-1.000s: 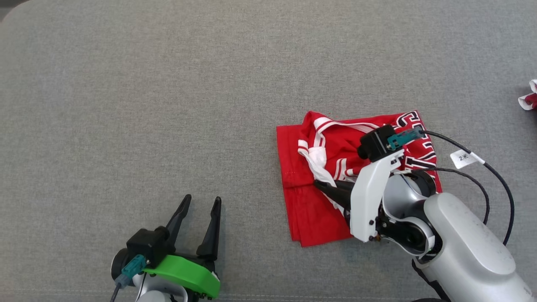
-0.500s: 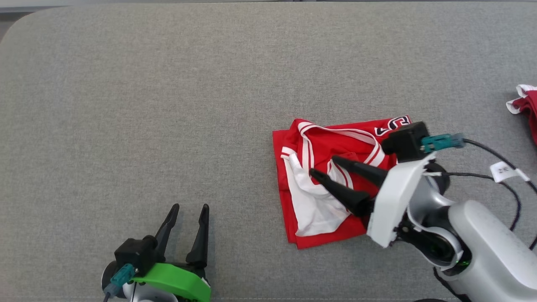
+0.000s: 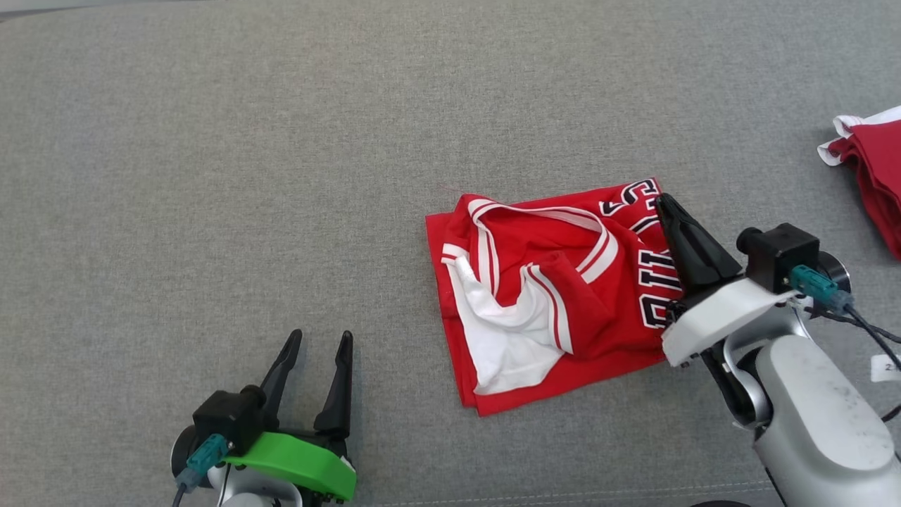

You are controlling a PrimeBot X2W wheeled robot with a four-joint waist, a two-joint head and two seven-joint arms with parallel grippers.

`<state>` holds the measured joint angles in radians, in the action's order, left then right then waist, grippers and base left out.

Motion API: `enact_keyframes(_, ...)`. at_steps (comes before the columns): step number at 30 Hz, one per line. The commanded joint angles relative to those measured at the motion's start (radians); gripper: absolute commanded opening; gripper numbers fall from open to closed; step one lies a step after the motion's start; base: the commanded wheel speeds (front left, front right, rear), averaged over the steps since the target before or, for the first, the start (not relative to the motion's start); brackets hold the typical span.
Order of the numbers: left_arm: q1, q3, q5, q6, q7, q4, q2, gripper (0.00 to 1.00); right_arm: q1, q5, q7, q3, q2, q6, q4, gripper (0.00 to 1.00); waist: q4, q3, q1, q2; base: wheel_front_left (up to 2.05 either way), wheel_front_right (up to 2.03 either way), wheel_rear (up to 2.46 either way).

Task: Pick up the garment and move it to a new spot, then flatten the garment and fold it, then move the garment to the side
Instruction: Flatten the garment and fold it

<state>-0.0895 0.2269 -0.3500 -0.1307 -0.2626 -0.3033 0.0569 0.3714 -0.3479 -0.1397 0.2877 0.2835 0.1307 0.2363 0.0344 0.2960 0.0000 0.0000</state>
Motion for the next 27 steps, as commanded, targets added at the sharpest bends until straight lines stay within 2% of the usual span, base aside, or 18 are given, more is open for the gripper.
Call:
enact_keyframes(1, -0.015, 0.002, 0.006, 0.000, -0.002, -0.003, 0.007, 1.00, 0.023, 0.024, -0.027, -0.002, -0.015, 0.000, 0.050, 0.00, 0.007, 0.009, 0.0000, 0.0000, 0.00, 0.00, 0.00)
enact_keyframes(7, -0.023, 0.006, 0.003, 0.000, -0.002, -0.010, 0.013, 1.00, 0.106, 0.091, -0.082, 0.063, -0.082, 0.000, 0.282, 0.00, 0.026, 0.012, 0.0000, 0.0000, 0.00, 0.00, 0.00)
enact_keyframes(13, -0.021, 0.009, -0.004, 0.000, -0.002, -0.016, 0.009, 1.00, 0.152, 0.082, -0.112, 0.224, -0.106, 0.000, 0.390, 0.00, 0.041, 0.006, 0.0000, 0.0000, 0.00, 0.00, 0.00)
enact_keyframes(17, -0.018, 0.007, -0.009, 0.000, -0.002, -0.019, 0.007, 1.00, 0.166, 0.071, -0.117, 0.372, -0.094, 0.000, 0.423, 0.00, 0.049, -0.006, 0.0000, 0.0000, 0.00, 0.00, 0.00)
enact_keyframes(18, -0.018, 0.007, -0.009, 0.000, -0.002, -0.019, 0.007, 1.00, 0.166, 0.071, -0.117, 0.372, -0.094, 0.000, 0.423, 0.00, 0.049, -0.006, 0.0000, 0.0000, 0.00, 0.00, 0.00)
enact_keyframes(22, -0.010, 0.010, -0.010, 0.000, -0.002, -0.023, 0.004, 1.00, 0.174, 0.036, -0.121, 0.503, -0.077, 0.000, 0.417, 0.00, 0.056, -0.018, 0.0000, 0.0000, 0.00, 0.00, 0.00)
enact_keyframes(24, -0.003, 0.010, -0.012, 0.000, -0.002, -0.026, 0.002, 1.00, 0.185, 0.019, -0.123, 0.550, -0.060, 0.000, 0.374, 0.00, 0.061, -0.025, 0.0000, 0.0000, 0.00, 0.00, 0.00)
enact_keyframes(27, 0.002, 0.009, -0.014, 0.000, -0.002, -0.027, 0.001, 1.00, 0.175, 0.017, -0.124, 0.563, -0.051, 0.000, 0.338, 0.00, 0.064, -0.029, 0.0000, 0.0000, 0.00, 0.00, 0.00)
